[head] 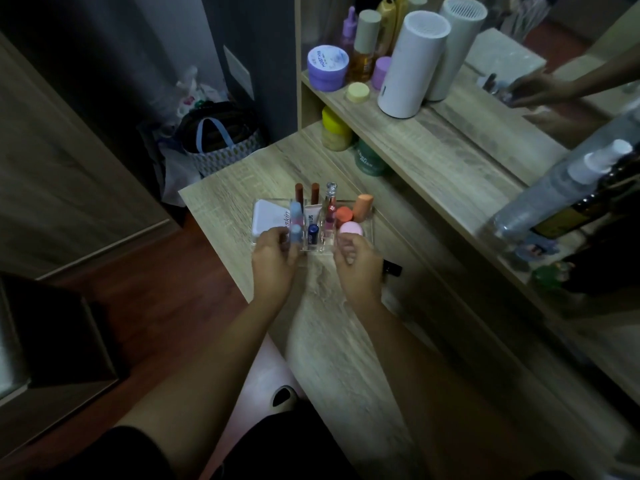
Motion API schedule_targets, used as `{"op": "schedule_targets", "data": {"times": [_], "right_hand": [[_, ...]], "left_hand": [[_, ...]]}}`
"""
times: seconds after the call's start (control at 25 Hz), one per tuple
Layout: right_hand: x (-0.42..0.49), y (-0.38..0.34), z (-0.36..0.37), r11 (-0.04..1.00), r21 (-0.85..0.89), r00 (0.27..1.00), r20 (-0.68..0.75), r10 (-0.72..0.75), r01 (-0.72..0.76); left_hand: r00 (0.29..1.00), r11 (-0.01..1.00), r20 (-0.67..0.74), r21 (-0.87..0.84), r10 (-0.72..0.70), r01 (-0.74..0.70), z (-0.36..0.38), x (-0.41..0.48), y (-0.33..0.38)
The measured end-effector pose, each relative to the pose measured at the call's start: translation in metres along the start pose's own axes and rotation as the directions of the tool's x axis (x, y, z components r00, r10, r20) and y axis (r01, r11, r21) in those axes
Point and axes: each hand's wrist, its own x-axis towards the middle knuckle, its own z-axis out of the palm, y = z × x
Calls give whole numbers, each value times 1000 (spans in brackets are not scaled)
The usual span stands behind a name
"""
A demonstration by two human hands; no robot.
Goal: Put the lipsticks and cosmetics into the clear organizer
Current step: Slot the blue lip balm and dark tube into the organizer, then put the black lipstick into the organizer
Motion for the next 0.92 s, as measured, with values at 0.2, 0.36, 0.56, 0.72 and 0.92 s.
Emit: {"op": "schedule_targets", "data": {"times": [0.2,0.36,0.56,0.72,0.92], "right_hand": [[-9,28,-31,938,-323,992,-67,106,-122],[-9,46,-41,885,-462,995,45,84,-54],[-11,33,-45,984,-172,998,30,61,-55],[0,8,-43,928,299,972,144,186,-222],[15,-7,-37,876,419,967,185,176,-239]], "left_hand": [[993,999,107,-5,45,-45,13,-38,-10],[948,978,285,109,141,-178,19,-48,-24],[789,829,463,178,405,-530,9,-45,-36],[705,740,573,237,418,-630,5,-42,-46],[636,687,654,238,410,-687,3,-43,-58]]}}
